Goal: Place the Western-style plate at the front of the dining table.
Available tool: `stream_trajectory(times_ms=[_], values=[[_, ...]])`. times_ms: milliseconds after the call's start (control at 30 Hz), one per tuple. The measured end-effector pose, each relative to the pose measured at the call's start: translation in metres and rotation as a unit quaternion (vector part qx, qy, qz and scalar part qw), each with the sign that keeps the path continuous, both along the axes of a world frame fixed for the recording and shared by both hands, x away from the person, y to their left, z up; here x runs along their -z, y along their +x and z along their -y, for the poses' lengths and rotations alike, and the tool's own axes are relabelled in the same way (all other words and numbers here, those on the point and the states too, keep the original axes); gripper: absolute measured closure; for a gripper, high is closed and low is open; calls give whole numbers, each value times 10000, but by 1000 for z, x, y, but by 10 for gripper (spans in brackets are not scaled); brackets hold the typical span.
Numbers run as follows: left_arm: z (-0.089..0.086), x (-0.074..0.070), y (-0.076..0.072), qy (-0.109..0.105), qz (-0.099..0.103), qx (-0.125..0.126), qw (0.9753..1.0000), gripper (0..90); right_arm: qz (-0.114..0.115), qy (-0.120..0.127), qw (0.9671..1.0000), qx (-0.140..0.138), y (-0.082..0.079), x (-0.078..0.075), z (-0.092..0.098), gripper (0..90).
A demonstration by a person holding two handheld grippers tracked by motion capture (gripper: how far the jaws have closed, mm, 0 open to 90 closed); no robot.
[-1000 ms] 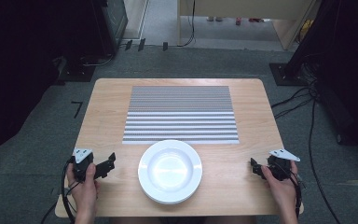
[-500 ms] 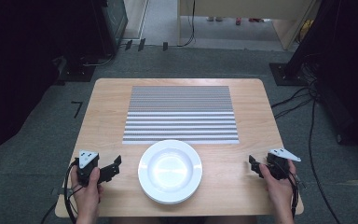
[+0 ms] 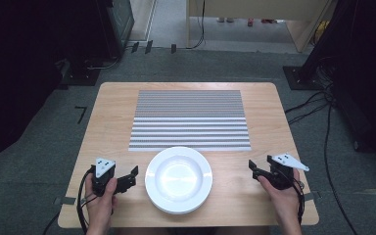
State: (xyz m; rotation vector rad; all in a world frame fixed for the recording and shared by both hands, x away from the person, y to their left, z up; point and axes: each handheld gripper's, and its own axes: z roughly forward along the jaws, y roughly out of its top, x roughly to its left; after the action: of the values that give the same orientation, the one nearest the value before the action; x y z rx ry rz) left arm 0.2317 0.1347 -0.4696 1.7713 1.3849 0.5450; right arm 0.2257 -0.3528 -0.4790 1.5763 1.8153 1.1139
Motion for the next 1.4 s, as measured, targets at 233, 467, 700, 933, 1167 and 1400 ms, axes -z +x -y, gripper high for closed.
stream_trajectory(times_ms=[233, 467, 700, 933, 1167, 1400], values=[[13, -2, -2, -65, 35, 309, 9995, 137, 95, 182, 9993, -328, -3, -5, -22, 304], [29, -1, -5, -65, -16, 695, 9976, 138, 50, 456, 9972, -585, -5, -5, -38, 334], [37, 1, -6, -173, -118, 965, 9951, 226, 128, 507, 9946, -898, -8, -6, -54, 408], [39, 3, -7, -296, -213, 1045, 9939, 337, 133, 845, 9891, -1198, -10, -7, -63, 484], [42, 4, -10, -417, -218, 1079, 9931, 417, 79, 524, 9881, -1447, -1, -8, -85, 520], [45, 7, -13, -147, -135, 1076, 9940, 502, -103, 1080, 9794, -1703, 3, -6, -97, 568]])
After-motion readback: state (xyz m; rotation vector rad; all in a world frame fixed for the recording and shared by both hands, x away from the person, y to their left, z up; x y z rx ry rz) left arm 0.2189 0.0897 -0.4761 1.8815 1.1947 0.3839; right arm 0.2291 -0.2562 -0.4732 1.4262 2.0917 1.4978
